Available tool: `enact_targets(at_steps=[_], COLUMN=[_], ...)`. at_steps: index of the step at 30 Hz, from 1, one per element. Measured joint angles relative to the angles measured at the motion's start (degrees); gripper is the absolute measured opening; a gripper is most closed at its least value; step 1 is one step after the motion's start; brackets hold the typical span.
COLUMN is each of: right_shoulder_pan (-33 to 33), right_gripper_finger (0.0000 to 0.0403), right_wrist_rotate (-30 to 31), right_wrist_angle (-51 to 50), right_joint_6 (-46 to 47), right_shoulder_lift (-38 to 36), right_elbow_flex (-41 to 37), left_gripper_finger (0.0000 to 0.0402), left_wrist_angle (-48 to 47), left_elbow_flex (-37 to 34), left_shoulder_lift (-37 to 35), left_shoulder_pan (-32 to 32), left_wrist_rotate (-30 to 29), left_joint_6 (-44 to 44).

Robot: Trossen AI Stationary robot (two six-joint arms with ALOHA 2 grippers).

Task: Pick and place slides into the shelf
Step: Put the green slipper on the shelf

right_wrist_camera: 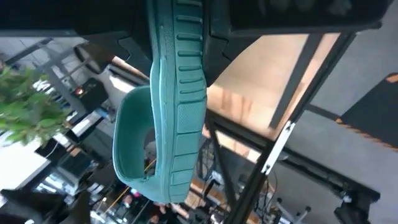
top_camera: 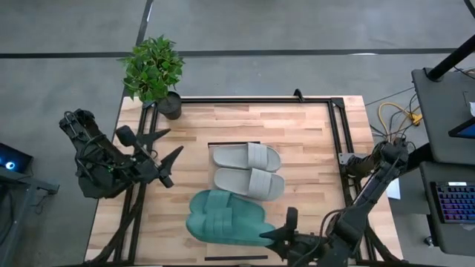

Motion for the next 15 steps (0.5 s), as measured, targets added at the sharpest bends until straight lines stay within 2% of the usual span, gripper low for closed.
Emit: enact_targets(at_steps=[15], right_shoulder_pan=[0.7], right_gripper_finger=[0.0061], right_wrist_rotate=[-4.3], right_wrist_angle=[-0.4], right_joint_6=[6.3], right_shoulder_lift=[5.4], right_elbow_flex=[0.0], left_gripper_finger=[0.0262], left_wrist_angle=[0.0], left_elbow_flex=[-0.7], left_shoulder_lift=[0.0], left_shoulder_pan=[0.0], left_wrist_rotate=[0.0], left_joint_6=[0.0])
